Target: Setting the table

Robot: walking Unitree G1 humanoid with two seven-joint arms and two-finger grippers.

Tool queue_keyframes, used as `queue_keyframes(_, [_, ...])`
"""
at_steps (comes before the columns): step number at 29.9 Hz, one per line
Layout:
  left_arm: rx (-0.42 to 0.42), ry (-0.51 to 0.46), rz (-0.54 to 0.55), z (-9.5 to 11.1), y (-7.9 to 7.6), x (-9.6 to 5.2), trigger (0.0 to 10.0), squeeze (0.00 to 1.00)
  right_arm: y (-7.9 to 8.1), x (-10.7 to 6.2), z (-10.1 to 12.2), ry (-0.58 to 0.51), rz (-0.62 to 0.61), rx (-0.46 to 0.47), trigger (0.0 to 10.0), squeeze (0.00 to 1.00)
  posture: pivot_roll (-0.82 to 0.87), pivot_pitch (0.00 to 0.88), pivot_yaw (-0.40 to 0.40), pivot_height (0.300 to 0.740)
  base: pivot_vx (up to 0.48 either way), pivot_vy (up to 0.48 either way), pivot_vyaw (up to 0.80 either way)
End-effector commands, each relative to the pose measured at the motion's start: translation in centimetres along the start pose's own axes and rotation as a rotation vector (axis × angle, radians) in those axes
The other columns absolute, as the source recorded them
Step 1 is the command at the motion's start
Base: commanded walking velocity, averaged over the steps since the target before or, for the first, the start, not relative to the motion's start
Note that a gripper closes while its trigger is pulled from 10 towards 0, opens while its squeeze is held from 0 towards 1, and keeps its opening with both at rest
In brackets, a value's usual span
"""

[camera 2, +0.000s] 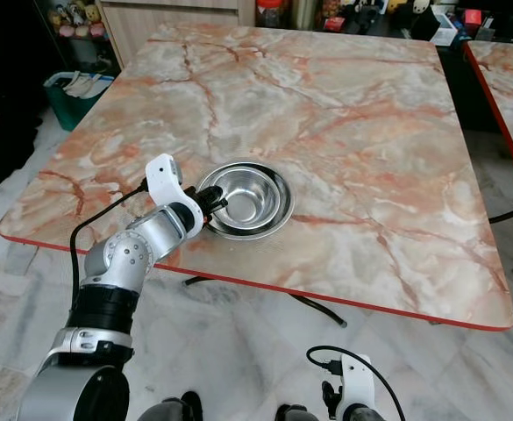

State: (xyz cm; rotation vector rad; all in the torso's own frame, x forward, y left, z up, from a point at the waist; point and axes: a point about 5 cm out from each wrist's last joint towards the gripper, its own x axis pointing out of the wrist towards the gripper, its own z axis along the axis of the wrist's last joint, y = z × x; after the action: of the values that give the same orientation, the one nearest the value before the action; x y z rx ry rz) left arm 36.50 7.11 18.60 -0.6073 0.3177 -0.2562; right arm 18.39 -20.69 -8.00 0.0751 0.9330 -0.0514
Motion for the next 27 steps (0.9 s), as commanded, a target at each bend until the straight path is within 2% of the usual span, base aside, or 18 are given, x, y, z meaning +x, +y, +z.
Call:
queue_keyframes(1, [-0.012, -0.001, 0.005, -0.11, -0.47, 0.32, 10.0, 0.0, -0.01, -0.16, -0.93, 0.028, -0.003, 0.01, 10.0, 0.0, 0.04, 0.183, 0.028, 0.74, 0.0, 0.0, 0.0])
queue_keyframes(13, [-0.056, -0.028, 0.102, -0.42, -0.22, 0.95, 10.0, 0.0, -0.02, -0.16, -0.94, 0.028, -0.003, 0.009, 10.0, 0.0, 0.03, 0.184, 0.028, 0.74, 0.0, 0.0, 0.0])
queue_keyframes(26, [-0.065, -0.012, 0.046, -0.37, -1.07, 1.01, 10.0, 0.02, 0.01, -0.15, -0.93, 0.028, -0.002, 0.011, 10.0, 0.0, 0.04, 0.184, 0.029, 0.74, 0.0, 0.0, 0.0])
queue_keyframes(27, [-0.065, -0.012, 0.043, -0.35, -1.1, 1.01, 10.0, 0.4, 0.0, -0.16, -0.93, 0.028, -0.002, 0.011, 10.0, 0.0, 0.04, 0.185, 0.027, 0.74, 0.0, 0.0, 0.0])
